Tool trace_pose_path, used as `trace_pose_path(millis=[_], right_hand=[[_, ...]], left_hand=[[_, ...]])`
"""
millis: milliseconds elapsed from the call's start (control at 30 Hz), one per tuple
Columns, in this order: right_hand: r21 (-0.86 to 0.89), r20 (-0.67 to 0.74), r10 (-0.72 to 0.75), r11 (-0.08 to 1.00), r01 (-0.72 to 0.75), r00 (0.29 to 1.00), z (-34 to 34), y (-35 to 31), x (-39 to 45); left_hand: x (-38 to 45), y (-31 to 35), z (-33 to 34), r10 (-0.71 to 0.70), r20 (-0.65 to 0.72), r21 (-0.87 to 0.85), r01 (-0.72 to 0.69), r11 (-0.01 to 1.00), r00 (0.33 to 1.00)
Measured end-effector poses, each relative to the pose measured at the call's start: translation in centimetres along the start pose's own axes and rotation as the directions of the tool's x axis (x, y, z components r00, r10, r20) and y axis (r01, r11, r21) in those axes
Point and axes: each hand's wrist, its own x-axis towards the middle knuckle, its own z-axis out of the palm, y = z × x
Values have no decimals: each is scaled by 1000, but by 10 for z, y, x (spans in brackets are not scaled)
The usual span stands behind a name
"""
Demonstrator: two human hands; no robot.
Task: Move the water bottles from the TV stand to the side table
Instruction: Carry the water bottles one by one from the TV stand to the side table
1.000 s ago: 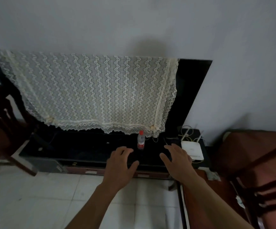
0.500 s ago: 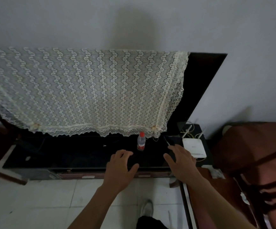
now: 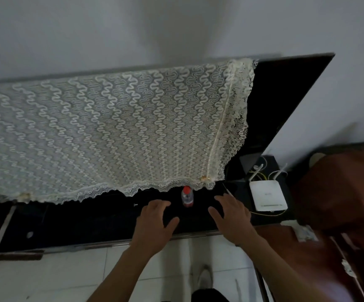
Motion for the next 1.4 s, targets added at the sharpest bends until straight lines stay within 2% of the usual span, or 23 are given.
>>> trace_pose_path(millis=[267,500,767,900,1000,1233,1400], right_hand=[[41,84,149,987,-153,985,15,0,14],[78,-36,259,964,-255,965,42,-36,24],[134,-7,380,917,-376,925,88,-45,40],[166,38,418,893,-418,908,112,-34,54],[203,61,453,867,-455,890,131,-27,64],[251,79,492,832,-495,867,163,-5,89],[271,80,494,825,-496,866,188,10,109]], left_hand=[[66,-19,32,26,166,1,-27,1000,986],[108,-62,46,122,301,-49,-113,992,946],[156,-95,60,170,395,-11,-181,983,903],[178,-105,82,151,411,69,-196,978,899],[194,-110,102,147,413,61,-188,980,899],[220,-118,153,113,440,-50,-102,994,891],[233,-125,185,116,344,-151,-67,986,932]])
